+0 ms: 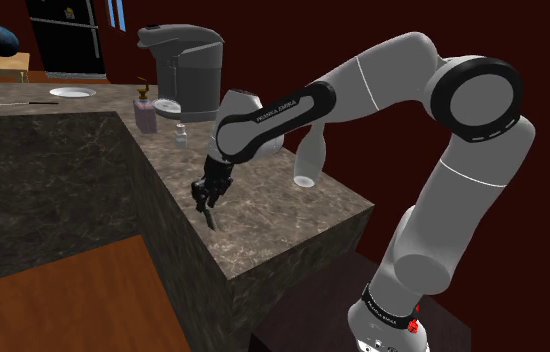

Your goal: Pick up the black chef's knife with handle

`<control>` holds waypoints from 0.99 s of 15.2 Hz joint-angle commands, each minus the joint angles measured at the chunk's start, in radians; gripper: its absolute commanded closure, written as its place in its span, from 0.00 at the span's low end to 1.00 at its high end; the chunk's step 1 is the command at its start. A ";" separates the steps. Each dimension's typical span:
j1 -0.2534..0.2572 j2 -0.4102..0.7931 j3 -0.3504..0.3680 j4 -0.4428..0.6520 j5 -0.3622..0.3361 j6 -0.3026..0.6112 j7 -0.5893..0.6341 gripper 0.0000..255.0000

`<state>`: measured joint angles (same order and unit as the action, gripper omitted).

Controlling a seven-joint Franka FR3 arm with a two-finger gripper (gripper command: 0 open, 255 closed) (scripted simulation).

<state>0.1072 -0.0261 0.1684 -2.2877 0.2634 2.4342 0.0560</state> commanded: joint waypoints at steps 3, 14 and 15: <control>0.004 0.000 0.005 -0.006 0.003 0.000 0.001 1.00; 0.001 -0.039 0.002 0.035 -0.009 -0.080 0.017 1.00; 0.000 -0.046 0.001 0.041 -0.010 -0.093 0.020 1.00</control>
<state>0.1080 -0.0645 0.1698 -2.2576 0.2562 2.3603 0.0706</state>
